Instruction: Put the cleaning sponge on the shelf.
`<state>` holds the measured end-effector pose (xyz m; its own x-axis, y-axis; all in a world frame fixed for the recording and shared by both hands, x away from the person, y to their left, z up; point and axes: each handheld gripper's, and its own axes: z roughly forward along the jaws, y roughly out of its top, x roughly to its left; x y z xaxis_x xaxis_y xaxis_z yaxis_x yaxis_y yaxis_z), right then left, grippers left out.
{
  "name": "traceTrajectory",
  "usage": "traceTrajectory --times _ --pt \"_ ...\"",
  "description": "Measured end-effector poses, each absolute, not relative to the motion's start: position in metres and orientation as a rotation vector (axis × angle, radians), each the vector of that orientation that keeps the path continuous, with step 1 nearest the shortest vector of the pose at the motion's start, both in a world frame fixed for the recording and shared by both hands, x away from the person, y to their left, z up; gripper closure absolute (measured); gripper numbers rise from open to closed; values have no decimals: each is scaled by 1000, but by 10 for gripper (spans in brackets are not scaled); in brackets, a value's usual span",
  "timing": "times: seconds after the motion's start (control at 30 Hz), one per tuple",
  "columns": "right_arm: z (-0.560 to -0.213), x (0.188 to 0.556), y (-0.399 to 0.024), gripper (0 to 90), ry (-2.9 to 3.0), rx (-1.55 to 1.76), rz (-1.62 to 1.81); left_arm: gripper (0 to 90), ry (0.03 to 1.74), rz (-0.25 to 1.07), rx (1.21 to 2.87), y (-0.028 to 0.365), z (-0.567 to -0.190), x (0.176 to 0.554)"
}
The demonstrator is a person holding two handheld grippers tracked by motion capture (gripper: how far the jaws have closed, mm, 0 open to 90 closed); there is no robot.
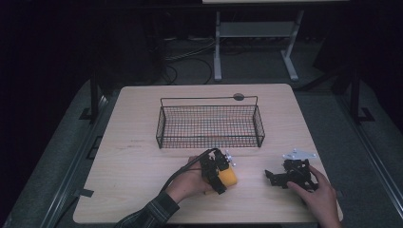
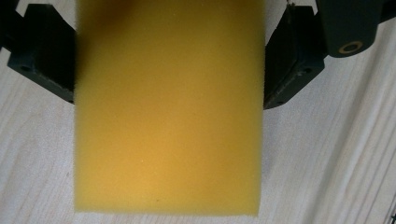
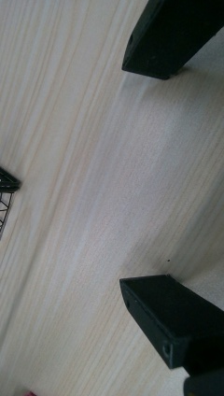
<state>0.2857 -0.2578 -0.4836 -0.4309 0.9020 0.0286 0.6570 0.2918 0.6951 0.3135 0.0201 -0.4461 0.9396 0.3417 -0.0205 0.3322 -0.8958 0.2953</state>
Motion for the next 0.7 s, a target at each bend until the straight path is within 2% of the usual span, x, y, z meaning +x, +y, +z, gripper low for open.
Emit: traceTrajectory --times 0.13,0.7 --pt "-484 286 -258 0 2197 1403 912 212 495 65 2797 22 -444 314" --pt "-484 286 -258 0 2197 1403 912 224 518 7 2766 30 -440 318"
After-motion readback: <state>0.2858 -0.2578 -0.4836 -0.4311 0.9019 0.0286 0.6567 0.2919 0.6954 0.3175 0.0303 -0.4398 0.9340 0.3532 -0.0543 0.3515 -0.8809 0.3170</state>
